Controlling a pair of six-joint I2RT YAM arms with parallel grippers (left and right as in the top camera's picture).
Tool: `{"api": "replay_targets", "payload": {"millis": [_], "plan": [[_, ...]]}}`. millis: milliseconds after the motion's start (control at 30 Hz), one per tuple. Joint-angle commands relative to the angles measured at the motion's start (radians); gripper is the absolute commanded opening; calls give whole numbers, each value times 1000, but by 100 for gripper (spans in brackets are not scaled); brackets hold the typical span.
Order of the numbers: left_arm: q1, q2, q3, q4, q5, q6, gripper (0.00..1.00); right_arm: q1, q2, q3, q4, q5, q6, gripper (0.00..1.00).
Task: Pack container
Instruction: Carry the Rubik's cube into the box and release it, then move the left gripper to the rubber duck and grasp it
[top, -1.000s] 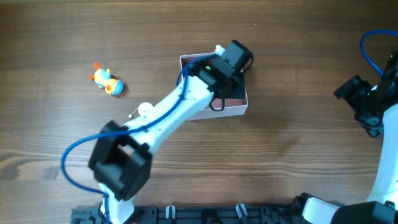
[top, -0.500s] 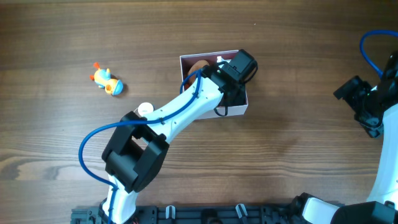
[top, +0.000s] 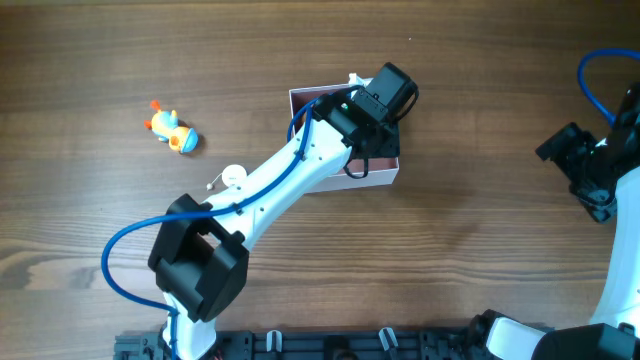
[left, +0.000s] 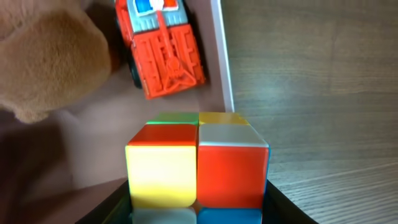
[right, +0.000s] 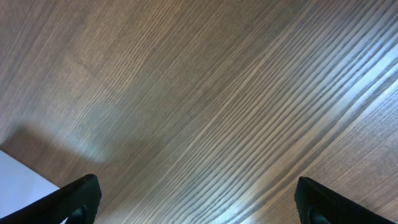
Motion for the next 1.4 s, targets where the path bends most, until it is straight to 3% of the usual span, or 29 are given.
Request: {"api": "replay_targets", "payload": {"millis": [0,633,833,967,1067,1167,1300,1367], "plan": [[-12,19,15,19,-24,-23,45,-2,-1,-4,-4,-5,-10,100],[-29,154,15,28,-53,-36,51,-2,-1,-4,-4,-5,-10,100],[-27,153,16,31,-48,-35,64,-2,-1,-4,-4,-5,-10,100],[-24,131,20,14,-46,-34,65,-2,-1,-4,-4,-5,-10,100],[-7,71,47,-64,-45,-21,65,-2,-1,-4,-4,-6,-10,100],[29,-25,76,-165,-51,64,65,-2,-1,-4,-4,-6,-10,100],[156,-184,76,-328,-182,136,79,-2,-1,-4,-5,-6,-10,100],[266,-240,76,-387,-183,225,81,-2,-1,-4,-5,-6,-9,100]]}}
